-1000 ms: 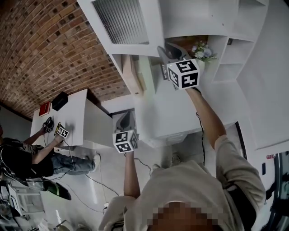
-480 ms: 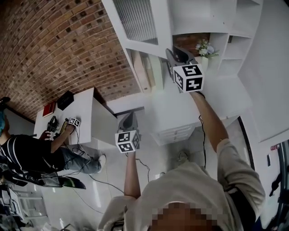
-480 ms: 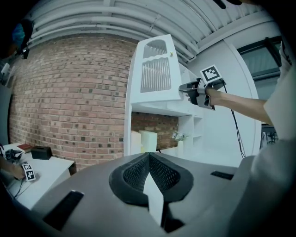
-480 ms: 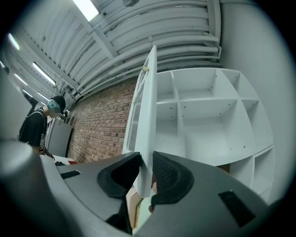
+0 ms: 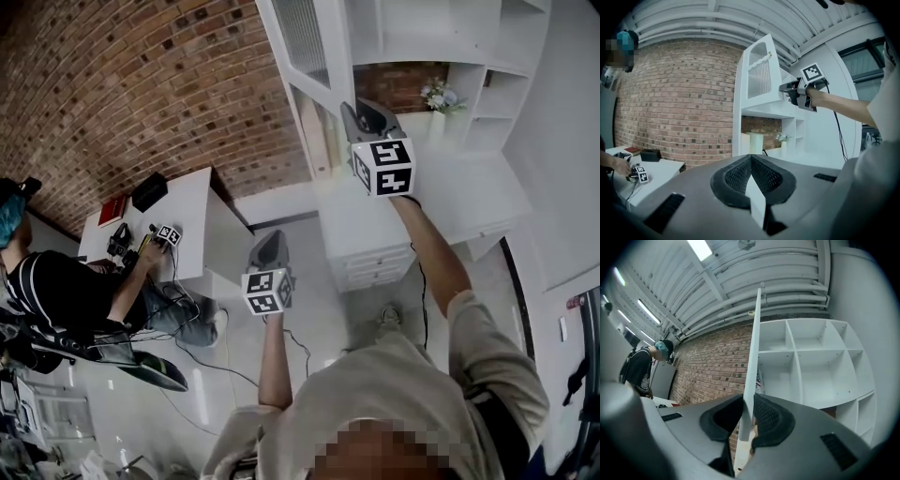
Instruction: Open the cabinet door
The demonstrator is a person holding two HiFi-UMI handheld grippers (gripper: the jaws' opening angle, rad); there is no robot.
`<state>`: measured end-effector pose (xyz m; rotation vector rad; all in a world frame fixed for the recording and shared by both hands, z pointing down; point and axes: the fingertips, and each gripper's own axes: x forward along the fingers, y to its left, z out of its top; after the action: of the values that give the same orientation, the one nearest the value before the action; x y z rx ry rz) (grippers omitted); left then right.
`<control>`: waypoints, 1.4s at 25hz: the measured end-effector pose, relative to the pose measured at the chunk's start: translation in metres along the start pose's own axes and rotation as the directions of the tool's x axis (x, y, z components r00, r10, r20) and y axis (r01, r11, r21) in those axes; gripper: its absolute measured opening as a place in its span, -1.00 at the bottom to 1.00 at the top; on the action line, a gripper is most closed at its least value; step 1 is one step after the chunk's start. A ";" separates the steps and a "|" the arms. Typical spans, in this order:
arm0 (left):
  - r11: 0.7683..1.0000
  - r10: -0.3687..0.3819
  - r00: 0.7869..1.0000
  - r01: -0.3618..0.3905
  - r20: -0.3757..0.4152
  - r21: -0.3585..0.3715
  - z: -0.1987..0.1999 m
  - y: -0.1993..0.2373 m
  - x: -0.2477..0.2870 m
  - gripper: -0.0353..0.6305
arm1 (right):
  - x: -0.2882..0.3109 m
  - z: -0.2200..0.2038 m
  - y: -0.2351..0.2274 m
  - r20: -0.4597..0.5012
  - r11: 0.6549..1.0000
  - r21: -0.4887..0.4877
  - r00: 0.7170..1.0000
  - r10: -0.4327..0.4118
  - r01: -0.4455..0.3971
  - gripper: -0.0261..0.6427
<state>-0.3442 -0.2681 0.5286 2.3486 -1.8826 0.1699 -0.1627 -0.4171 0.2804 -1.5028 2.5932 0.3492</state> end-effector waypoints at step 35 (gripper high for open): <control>0.999 0.013 1.000 -0.012 0.015 -0.039 -0.009 0.012 -0.068 -0.82 | -0.047 -0.017 0.071 -0.081 0.998 -0.048 0.996 0.025 -0.029 -0.67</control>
<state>-0.3709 -0.2033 0.5262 2.3198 -1.8904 0.1160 -0.2013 -0.3481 0.3166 -1.5294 2.6886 0.3648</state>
